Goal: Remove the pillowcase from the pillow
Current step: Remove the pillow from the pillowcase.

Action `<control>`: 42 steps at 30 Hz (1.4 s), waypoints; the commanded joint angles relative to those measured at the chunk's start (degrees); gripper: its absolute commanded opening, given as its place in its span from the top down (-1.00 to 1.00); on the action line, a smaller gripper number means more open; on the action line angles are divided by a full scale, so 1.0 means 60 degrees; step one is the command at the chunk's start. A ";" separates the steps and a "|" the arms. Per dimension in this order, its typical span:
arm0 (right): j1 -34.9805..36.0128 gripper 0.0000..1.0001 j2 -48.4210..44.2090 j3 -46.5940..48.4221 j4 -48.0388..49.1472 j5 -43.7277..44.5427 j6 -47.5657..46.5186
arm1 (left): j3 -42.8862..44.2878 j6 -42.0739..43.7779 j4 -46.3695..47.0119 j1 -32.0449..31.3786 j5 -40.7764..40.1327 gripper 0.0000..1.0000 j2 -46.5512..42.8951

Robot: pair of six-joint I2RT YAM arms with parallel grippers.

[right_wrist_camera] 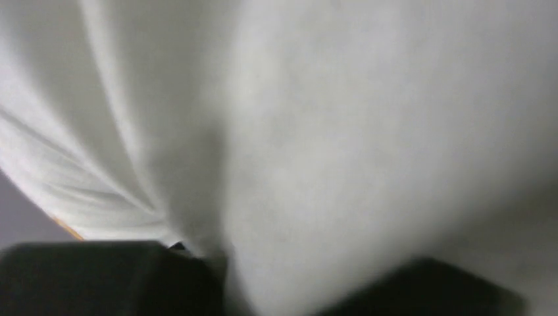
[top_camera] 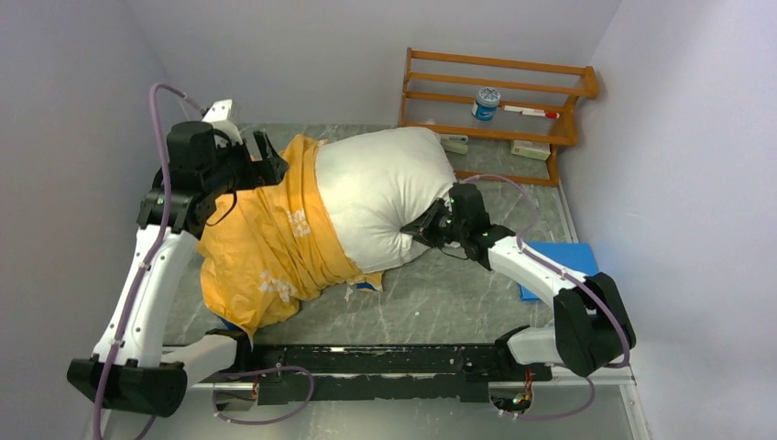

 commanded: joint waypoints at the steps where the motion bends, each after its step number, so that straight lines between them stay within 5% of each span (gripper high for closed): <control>1: 0.0065 0.98 -0.0024 0.0226 0.1500 -0.0285 0.0772 | -0.0826 -0.0247 -0.0617 0.0066 0.1286 -0.94 -0.0778; 8: 0.0069 1.00 -0.0962 0.0635 0.0072 0.1176 0.0638 | -0.2274 -0.0864 -0.1003 -0.0872 0.2627 -0.81 -0.1651; 12: 0.0070 1.00 -0.1233 0.0839 -0.0414 0.1293 0.0435 | -0.2220 -0.1748 -0.1160 -0.5522 -0.0745 -0.82 -0.0923; 14: 0.0071 1.00 -0.1236 0.1016 -0.0719 0.1195 0.0275 | -0.1626 -0.2489 -0.1643 -0.6906 -0.2795 -0.87 -0.0426; 21: 0.0072 1.00 -0.1578 0.0947 -0.1340 0.1112 -0.0032 | -0.2246 -0.3258 -0.0606 -0.7181 -0.3862 -0.93 -0.0329; 28: 0.0067 1.00 -0.2035 0.1079 -0.1727 0.1275 -0.0060 | -0.3470 -0.3876 -0.0762 -0.7212 -0.5512 -0.71 0.0461; 31: 0.0064 1.00 -0.2149 0.1322 -0.2087 0.1527 -0.0196 | -0.4320 -0.4137 -0.0601 -0.7214 -0.5743 -0.38 0.0494; 33: 0.0069 1.00 -0.2132 0.1685 -0.2495 0.1830 -0.0485 | -0.4672 -0.4168 -0.0691 -0.7213 -0.5818 0.37 0.0574; 35: 0.0027 1.00 -0.2119 0.2111 -0.3099 0.2367 -0.0791 | -0.4627 -0.4408 -0.1298 -0.7212 -0.5962 0.86 0.0692; 42: -0.1244 1.00 -0.2508 0.2571 -0.4311 0.3165 -0.1576 | -0.4761 -0.4612 -0.2238 -0.7214 -0.6218 0.90 -0.0412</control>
